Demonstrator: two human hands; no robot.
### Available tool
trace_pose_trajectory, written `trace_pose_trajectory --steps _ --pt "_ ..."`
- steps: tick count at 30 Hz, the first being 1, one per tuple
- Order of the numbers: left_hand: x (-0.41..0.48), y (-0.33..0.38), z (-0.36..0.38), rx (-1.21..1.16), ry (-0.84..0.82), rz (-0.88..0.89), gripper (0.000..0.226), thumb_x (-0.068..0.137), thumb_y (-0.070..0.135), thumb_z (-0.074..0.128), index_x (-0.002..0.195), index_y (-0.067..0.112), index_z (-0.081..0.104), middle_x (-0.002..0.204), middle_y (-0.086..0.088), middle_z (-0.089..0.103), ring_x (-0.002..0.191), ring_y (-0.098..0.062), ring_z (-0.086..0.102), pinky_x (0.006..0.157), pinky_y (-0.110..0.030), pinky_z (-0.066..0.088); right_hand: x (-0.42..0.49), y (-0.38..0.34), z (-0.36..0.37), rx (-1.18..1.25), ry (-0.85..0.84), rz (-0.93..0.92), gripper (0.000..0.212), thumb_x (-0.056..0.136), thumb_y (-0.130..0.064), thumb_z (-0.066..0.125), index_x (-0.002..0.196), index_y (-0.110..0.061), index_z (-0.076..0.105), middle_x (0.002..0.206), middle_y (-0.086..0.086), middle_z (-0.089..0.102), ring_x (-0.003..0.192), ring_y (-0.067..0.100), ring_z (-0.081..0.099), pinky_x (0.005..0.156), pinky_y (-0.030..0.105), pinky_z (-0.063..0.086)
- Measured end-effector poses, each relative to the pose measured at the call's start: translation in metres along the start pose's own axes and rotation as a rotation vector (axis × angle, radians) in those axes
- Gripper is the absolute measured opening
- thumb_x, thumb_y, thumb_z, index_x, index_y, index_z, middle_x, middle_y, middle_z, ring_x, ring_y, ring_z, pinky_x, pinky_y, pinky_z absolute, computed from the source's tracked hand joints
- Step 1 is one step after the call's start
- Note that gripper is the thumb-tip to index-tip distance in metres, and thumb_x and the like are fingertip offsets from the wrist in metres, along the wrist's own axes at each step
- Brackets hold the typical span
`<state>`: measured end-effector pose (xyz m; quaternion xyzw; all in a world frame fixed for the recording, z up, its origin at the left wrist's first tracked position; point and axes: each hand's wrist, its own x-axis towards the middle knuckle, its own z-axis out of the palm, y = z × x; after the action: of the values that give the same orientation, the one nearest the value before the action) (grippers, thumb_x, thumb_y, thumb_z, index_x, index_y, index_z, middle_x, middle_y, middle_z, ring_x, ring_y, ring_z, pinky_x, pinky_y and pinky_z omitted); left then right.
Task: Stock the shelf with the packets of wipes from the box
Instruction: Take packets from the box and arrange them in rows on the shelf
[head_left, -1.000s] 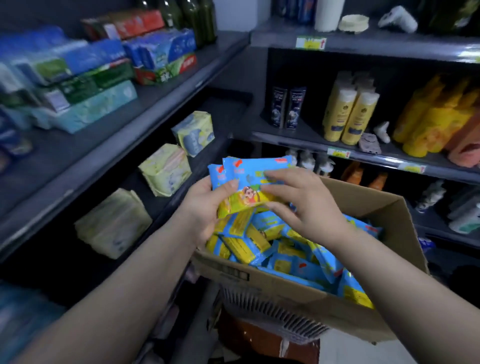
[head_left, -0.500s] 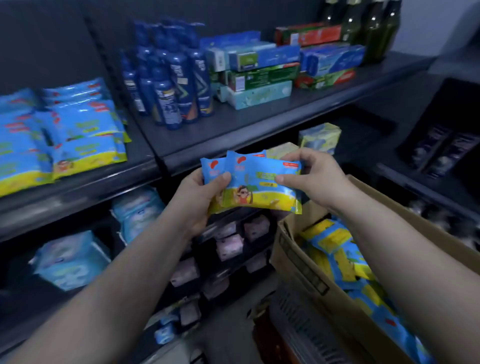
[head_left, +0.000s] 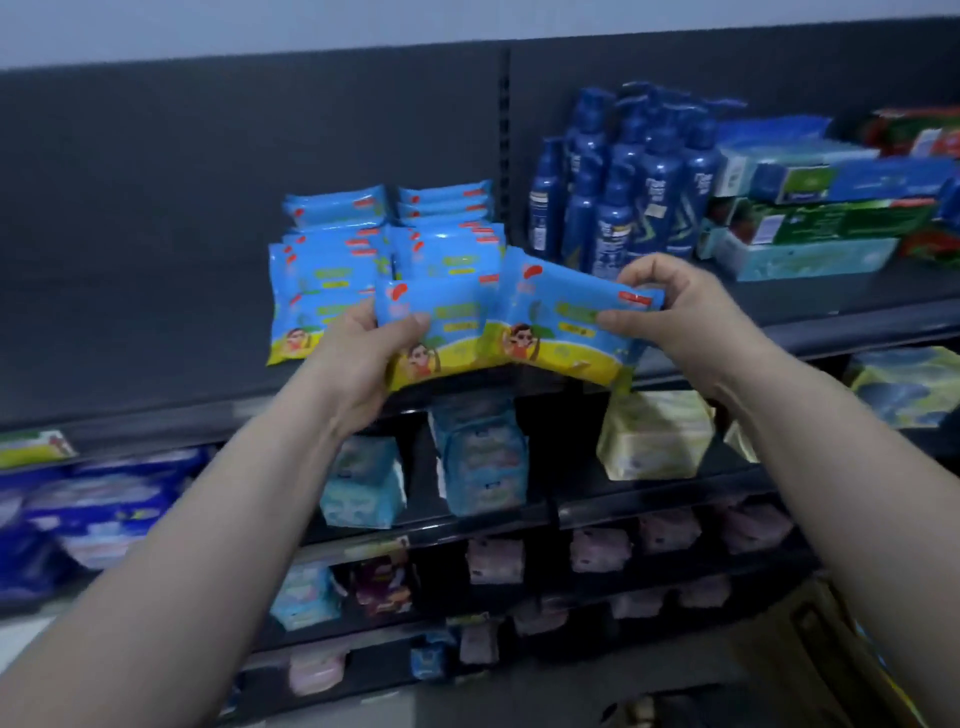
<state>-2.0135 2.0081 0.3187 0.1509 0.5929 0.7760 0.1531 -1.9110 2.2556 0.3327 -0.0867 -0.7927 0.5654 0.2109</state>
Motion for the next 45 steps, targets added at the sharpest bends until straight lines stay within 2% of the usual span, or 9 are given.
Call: trace_pose_trajectory --steps 5,9,14,16,20,26,30,39,45 --pt "0.025 0.030 -0.067 0.043 0.068 0.003 0.017 0.091 -0.002 0.050 0.099 0.007 0.062 0.084 0.000 0.074 0.076 -0.013 0.071 0.067 -0.026 0.057 0.049 -0.011 0.045 0.010 -0.042 -0.055 0.032 0.070 0.001 0.077 0.073 -0.022 0.054 0.065 -0.007 0.058 0.055 0.003 0.057 0.053 0.020 0.049" --pt "0.041 0.042 -0.107 0.132 -0.007 -0.037 0.019 0.089 -0.003 0.051 0.101 0.007 0.062 0.088 -0.002 0.075 0.077 -0.014 0.071 0.066 -0.026 0.057 0.078 -0.010 0.079 -0.120 -0.130 -0.069 0.033 0.069 -0.007 0.080 0.074 -0.029 0.056 0.087 0.000 0.061 0.077 0.014 0.059 0.072 0.038 0.052" --pt "0.057 0.042 -0.142 0.701 -0.018 -0.041 0.026 0.078 0.005 0.073 0.088 0.021 0.055 0.092 -0.001 0.072 0.073 -0.008 0.067 0.068 -0.025 0.055 0.091 -0.005 0.105 -0.473 -0.279 -0.062 0.032 0.076 -0.020 0.077 0.102 -0.029 0.062 0.117 -0.001 0.055 0.108 0.013 0.054 0.088 0.027 0.042" --pt "0.066 0.041 -0.148 0.934 0.102 0.015 0.033 0.072 0.019 0.081 0.089 0.026 0.053 0.096 0.001 0.068 0.083 -0.015 0.065 0.076 -0.033 0.054 0.096 -0.004 0.112 -0.555 -0.236 -0.108 0.037 0.078 -0.022 0.075 0.114 -0.021 0.063 0.118 -0.002 0.055 0.109 0.012 0.051 0.091 0.028 0.041" --pt "0.079 0.040 -0.146 1.062 0.189 0.147 0.036 0.078 0.024 0.076 0.101 0.018 0.049 0.097 0.006 0.059 0.089 -0.015 0.057 0.065 -0.023 0.042 0.109 0.000 0.120 -0.661 -0.071 -0.219 0.037 0.082 -0.024 0.071 0.117 -0.015 0.059 0.110 -0.003 0.052 0.102 0.013 0.049 0.086 0.029 0.039" --pt "0.084 0.036 -0.143 1.288 0.191 0.233 0.080 0.073 0.030 0.076 0.140 0.020 0.033 0.131 -0.011 0.041 0.122 -0.031 0.039 0.102 -0.040 0.034 0.108 0.009 0.128 -0.772 0.032 -0.277 0.042 0.084 -0.025 0.068 0.124 -0.015 0.056 0.116 0.008 0.047 0.114 0.027 0.045 0.097 0.035 0.035" --pt "0.077 0.022 -0.137 1.475 0.149 0.335 0.084 0.073 0.041 0.073 0.144 0.020 0.034 0.145 -0.010 0.034 0.136 -0.033 0.026 0.113 -0.046 0.021 0.089 0.013 0.129 -0.796 0.063 -0.275 0.050 0.087 -0.024 0.063 0.133 -0.018 0.048 0.131 0.005 0.043 0.121 0.028 0.039 0.102 0.037 0.032" --pt "0.050 -0.009 -0.064 1.496 -0.018 0.511 0.069 0.084 0.048 0.056 0.143 0.019 0.037 0.148 -0.015 0.031 0.140 -0.038 0.021 0.114 -0.053 0.013 0.036 0.013 0.093 -0.833 0.118 -0.320 0.056 0.085 -0.023 0.064 0.137 -0.014 0.046 0.137 0.010 0.047 0.126 0.030 0.044 0.103 0.040 0.036" --pt "0.023 -0.032 0.025 1.344 -0.215 0.757 0.063 0.082 0.043 0.045 0.137 0.011 0.044 0.133 -0.016 0.048 0.124 -0.040 0.043 0.102 -0.057 0.034 -0.029 0.014 0.031 -0.949 0.174 -0.267 0.061 0.086 -0.033 0.051 0.143 -0.015 0.038 0.142 0.011 0.045 0.130 0.029 0.042 0.106 0.045 0.037"
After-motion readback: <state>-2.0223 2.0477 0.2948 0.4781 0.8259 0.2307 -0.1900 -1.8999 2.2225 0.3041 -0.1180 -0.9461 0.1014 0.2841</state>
